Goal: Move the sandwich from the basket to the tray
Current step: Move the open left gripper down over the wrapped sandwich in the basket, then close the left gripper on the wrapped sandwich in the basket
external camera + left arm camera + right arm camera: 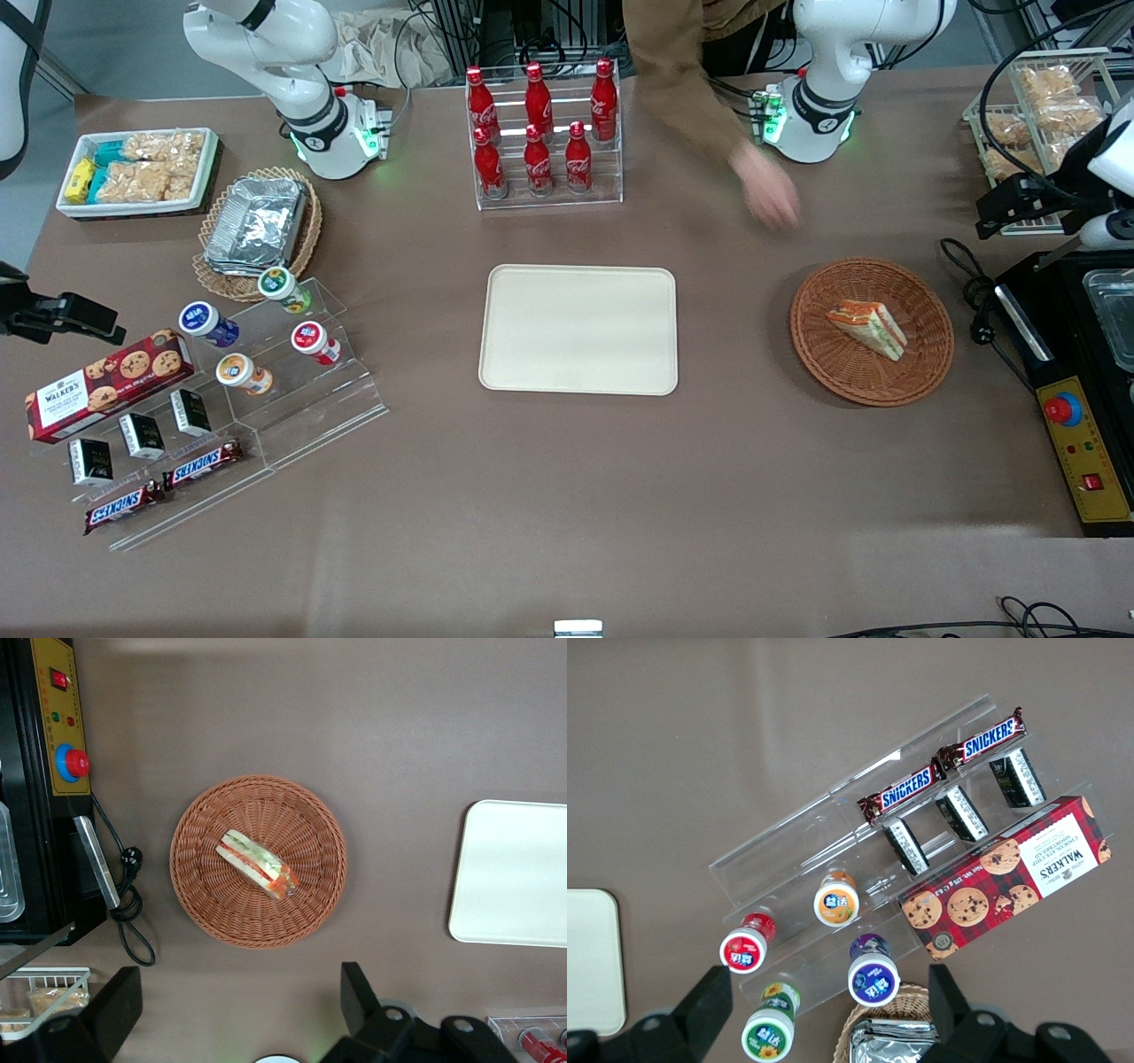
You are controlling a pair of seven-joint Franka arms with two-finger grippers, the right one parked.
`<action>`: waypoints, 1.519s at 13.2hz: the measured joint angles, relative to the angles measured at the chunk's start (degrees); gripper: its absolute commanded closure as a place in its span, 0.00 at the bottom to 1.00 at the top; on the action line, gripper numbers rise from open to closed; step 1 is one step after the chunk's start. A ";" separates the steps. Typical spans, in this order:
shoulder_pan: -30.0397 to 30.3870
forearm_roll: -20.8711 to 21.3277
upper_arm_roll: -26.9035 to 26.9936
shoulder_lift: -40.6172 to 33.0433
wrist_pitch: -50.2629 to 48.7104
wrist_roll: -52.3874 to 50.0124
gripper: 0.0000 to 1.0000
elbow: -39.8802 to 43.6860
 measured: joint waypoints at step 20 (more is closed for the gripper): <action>2.19 1.56 0.66 5.60 57.82 -56.64 0.00 -47.64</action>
